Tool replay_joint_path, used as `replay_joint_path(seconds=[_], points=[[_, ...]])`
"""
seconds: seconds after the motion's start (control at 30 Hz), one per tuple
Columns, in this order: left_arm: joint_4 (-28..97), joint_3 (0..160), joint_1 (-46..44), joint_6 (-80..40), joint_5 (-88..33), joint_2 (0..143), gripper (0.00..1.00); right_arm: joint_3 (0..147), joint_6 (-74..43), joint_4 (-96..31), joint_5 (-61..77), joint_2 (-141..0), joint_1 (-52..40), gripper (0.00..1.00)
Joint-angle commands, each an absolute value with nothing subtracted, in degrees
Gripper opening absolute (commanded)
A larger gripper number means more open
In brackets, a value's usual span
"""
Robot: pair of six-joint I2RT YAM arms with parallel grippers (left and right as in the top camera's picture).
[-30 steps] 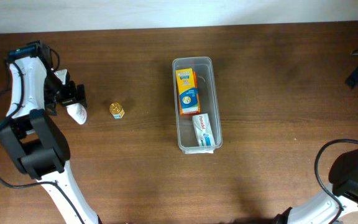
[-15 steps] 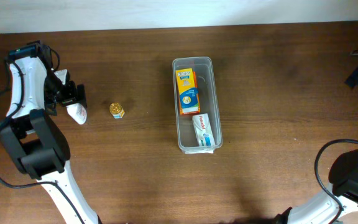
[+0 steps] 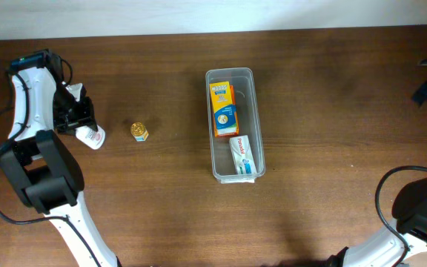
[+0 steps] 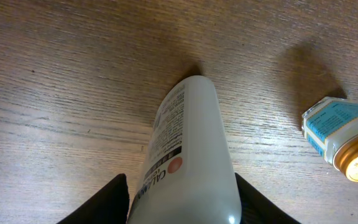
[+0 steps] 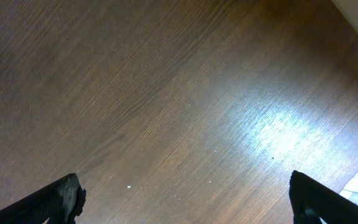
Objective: Pack container
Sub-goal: 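Lower the left gripper around the white bottle and grasp it, then lift the white bottle and carry it right over the container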
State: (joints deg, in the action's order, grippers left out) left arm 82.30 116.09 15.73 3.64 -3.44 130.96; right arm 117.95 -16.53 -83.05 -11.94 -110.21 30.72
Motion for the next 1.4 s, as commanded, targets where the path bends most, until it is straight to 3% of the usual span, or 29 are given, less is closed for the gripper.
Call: replay_joint_path(seconds=[0.0, 0.23, 0.63, 1.0, 1.37], points=[[82.5, 116.4, 16.0, 3.9, -3.7, 132.3, 0.44, 117.7, -17.2, -82.9, -12.1, -110.0, 30.8, 0.98], [83.4, 116.4, 15.9, 3.9, -3.7, 132.3, 0.39, 117.7, -17.2, -82.9, -12.1, -110.0, 30.8, 0.98], [84.5, 116.4, 15.7, 3.9, -3.7, 132.3, 0.15, 117.8, -17.2, -82.9, -12.1, -110.0, 30.8, 0.98], [86.6, 120.8, 15.1, 3.4, -8.3, 132.3, 0.08, 117.8, -17.2, -82.9, -12.1, -110.0, 30.8, 0.98], [93.4, 140.9, 11.7, 1.3, -9.1, 132.3, 0.08, 117.7, -17.2, -82.9, -12.1, -110.0, 30.8, 0.98]])
